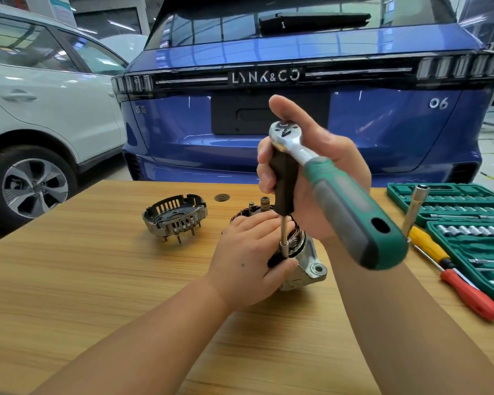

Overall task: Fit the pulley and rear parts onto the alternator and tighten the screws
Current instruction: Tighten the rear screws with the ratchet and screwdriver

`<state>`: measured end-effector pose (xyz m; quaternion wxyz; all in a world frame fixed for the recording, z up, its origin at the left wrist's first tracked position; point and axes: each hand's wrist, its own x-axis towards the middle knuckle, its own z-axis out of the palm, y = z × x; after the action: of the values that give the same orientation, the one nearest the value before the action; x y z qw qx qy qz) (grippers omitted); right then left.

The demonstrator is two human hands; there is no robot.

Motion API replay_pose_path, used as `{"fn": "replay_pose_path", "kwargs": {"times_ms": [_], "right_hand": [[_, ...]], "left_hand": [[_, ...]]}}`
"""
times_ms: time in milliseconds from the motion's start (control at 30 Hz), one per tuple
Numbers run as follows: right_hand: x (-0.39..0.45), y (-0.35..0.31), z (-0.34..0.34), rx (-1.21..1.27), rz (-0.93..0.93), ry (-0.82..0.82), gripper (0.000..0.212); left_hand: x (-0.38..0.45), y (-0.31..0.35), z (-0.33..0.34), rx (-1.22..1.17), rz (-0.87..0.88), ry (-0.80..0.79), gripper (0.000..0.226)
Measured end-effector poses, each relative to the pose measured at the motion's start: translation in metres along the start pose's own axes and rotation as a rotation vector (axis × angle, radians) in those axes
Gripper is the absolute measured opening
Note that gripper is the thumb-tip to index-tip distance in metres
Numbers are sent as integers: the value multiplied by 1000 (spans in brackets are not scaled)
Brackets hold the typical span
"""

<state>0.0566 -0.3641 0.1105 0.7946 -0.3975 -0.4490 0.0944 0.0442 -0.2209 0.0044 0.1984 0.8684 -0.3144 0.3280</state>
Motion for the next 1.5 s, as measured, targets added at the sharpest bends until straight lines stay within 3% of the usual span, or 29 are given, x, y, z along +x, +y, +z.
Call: {"fn": "replay_pose_path", "kwargs": {"times_ms": [100,300,367,433,533,633,733,833,933,1100,1167,1300,1500], "right_hand": [[2,1,4,-73,24,116,65],[1,-2,15,-429,-59,468,9],[0,-4,16,-355,-5,413,13],[-2,-4,17,-239,19,277,31],[-2,2,18,-275,-102,162,40],[-2,3,17,-327,-152,139,41],[-2,-1,12,-190,-80,112,47],[1,-4,9,-50,1,57,65],[2,-4,9,-49,33,116,77],[1,-1,13,-399,-71,432,15],[1,-2,12,-400,-24,431,16],[-2,-2,9,-127,16,224,30],[0,2,13,-348,-132,141,41]], "left_hand": [[1,2,0,-49,26,29,40],[3,-3,0,68,8,-93,45],[3,-3,1,66,11,-81,45],[3,-4,2,60,30,-54,42],[3,-5,4,60,56,1,33],[3,-5,3,75,44,-44,40],[4,-4,1,79,38,-76,47],[4,-4,1,69,38,-53,46],[3,-4,2,60,30,-48,46],[2,-4,3,69,9,-49,45],[2,-3,3,70,6,-52,48],[2,-3,2,71,7,-51,50],[3,-4,3,76,14,-55,44]]}}
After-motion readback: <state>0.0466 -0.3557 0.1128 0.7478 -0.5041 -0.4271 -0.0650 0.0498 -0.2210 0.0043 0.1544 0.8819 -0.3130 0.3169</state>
